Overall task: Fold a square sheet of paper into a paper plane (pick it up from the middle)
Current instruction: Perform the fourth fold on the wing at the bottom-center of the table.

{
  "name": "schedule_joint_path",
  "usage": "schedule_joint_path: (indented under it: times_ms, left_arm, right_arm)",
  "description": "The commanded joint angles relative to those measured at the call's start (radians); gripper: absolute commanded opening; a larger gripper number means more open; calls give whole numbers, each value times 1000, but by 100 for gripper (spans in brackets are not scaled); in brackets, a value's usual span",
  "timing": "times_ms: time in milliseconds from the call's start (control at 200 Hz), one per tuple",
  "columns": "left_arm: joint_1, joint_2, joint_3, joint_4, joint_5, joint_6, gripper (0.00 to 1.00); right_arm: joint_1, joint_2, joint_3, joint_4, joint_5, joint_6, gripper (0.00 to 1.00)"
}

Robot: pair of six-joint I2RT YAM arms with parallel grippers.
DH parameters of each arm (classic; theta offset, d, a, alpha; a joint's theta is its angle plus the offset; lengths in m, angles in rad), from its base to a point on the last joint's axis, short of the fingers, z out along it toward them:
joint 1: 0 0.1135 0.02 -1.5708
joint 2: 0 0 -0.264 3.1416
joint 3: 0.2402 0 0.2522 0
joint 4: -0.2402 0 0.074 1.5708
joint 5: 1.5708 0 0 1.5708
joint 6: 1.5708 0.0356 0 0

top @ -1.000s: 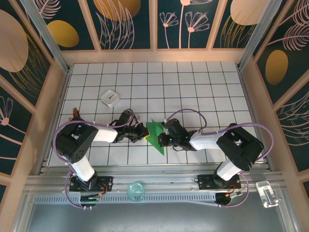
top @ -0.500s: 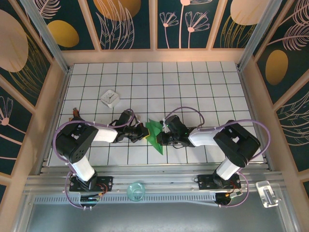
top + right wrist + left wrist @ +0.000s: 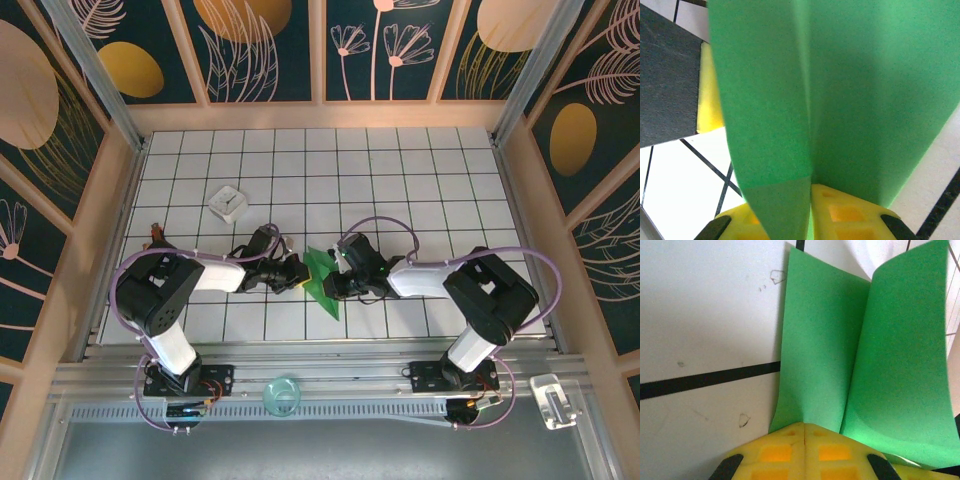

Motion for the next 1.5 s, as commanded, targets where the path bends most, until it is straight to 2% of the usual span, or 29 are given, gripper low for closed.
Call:
schedule_joint_path:
  times_ms: [0, 330, 696, 966, 1121, 1296, 1386, 1496]
  left_arm:
    - [-6, 32, 7, -57, -26, 30, 3]
    - [-5, 36, 7, -59, -23, 31, 3]
    - [-5, 38, 11, -66, -23, 36, 2]
    - [-5, 23, 46, -129, -42, 75, 3]
    - [-4, -8, 77, -195, -79, 114, 8]
    - [-4, -73, 107, -274, -128, 164, 20]
    - [-4, -108, 106, -276, -128, 172, 27]
    - [-6, -154, 85, -234, -92, 148, 27]
  right_arm:
    - [-9, -34, 33, -50, -11, -32, 16]
    - [-14, -64, 53, -83, -7, -48, 19]
    - [-15, 3, 78, -99, -27, -72, 8]
    - [-17, 72, 111, -147, -45, -96, 6]
    - [-15, 87, 118, -175, -38, -102, 6]
    - [-15, 64, 135, -231, 2, -142, 7]
    - [-16, 53, 134, -247, 13, -167, 8]
    - [-15, 55, 119, -217, -16, -172, 8]
